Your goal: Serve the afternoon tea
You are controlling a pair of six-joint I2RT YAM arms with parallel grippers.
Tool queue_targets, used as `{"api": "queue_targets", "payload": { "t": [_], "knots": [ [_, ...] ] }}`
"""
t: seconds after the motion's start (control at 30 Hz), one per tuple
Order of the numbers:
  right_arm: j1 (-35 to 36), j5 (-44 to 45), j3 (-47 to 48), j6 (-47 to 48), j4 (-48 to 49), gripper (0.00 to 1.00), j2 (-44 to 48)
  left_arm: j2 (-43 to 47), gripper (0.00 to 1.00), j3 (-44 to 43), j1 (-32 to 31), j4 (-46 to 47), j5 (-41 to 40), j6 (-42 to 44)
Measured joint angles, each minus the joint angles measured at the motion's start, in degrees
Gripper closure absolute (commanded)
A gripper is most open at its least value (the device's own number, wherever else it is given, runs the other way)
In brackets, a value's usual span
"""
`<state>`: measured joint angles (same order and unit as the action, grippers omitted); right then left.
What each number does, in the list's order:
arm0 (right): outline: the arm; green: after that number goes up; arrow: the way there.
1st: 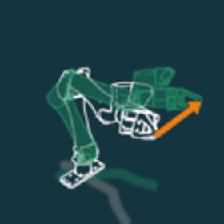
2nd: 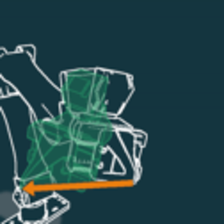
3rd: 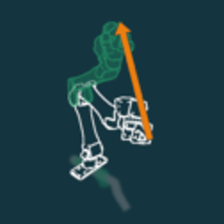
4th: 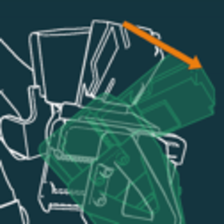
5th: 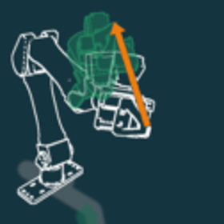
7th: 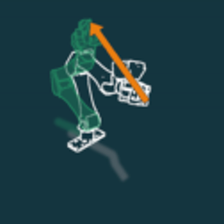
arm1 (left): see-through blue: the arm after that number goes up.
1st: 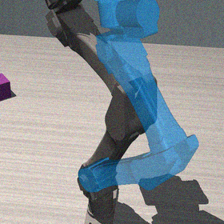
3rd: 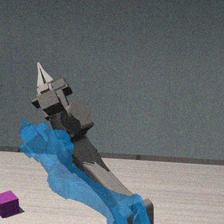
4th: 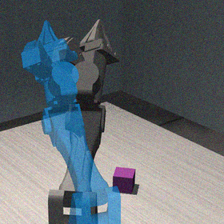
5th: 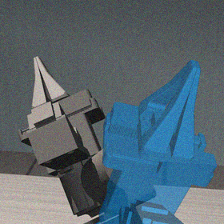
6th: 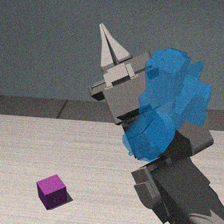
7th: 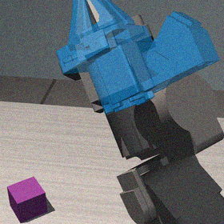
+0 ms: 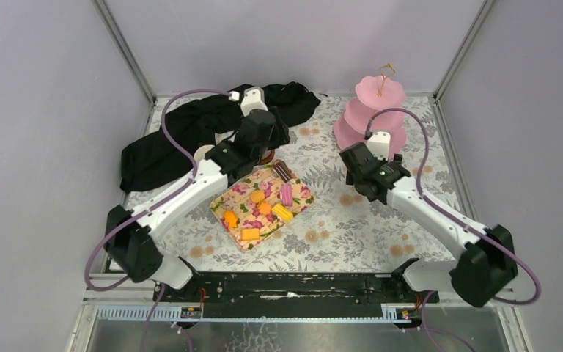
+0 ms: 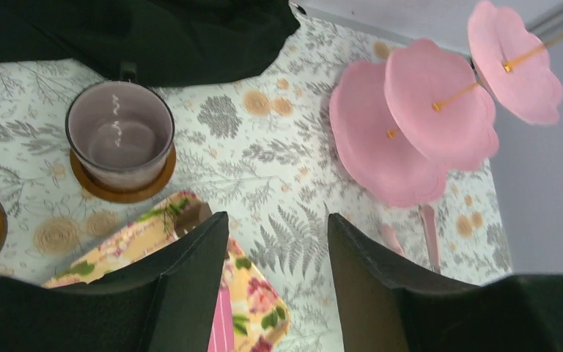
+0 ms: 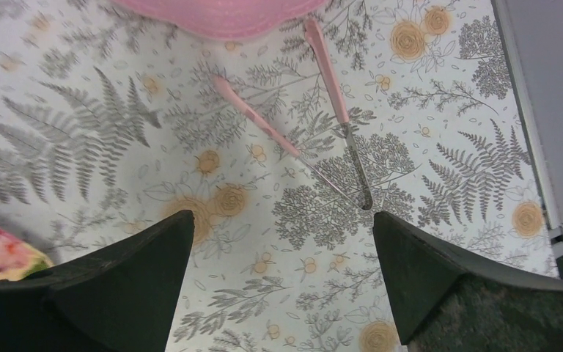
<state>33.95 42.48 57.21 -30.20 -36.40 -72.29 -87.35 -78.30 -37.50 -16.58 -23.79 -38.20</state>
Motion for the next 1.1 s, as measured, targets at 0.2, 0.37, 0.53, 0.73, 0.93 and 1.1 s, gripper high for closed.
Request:
{"api": "queue_targets", "payload": {
  "t": [0.2,0.37,0.53,0.73,0.93,1.1],
  "knots": [
    [-2.8,-2.6,0.0,3.4,1.1,0.02,-5.6,8.6,0.40,9.1,-4.0,2.8,-0.9,0.1],
    [-8.2,-6.8,-0.2,6.5,5.2,0.03,-8.6,13.0,0.40,14.5,-7.4,3.6,-1.4,0.1],
    [-10.5,-10.5,-0.2,9.4,8.7,0.03,-14.3,13.8,0.40,16.8,-10.8,4.1,-1.3,-0.1],
    [-12.6,-14.3,-0.2,12.6,11.0,0.04,-20.5,13.8,0.40,18.4,-11.7,4.2,-1.3,-0.7],
    [-17.1,-19.8,-0.2,15.2,15.1,0.06,-22.4,13.8,0.40,18.8,-12.3,4.2,-1.2,-0.7],
    [-18.5,-23.2,-0.1,16.8,17.0,0.09,-24.2,13.8,0.40,18.8,-12.5,4.2,-0.9,-0.7]
  ]
}}
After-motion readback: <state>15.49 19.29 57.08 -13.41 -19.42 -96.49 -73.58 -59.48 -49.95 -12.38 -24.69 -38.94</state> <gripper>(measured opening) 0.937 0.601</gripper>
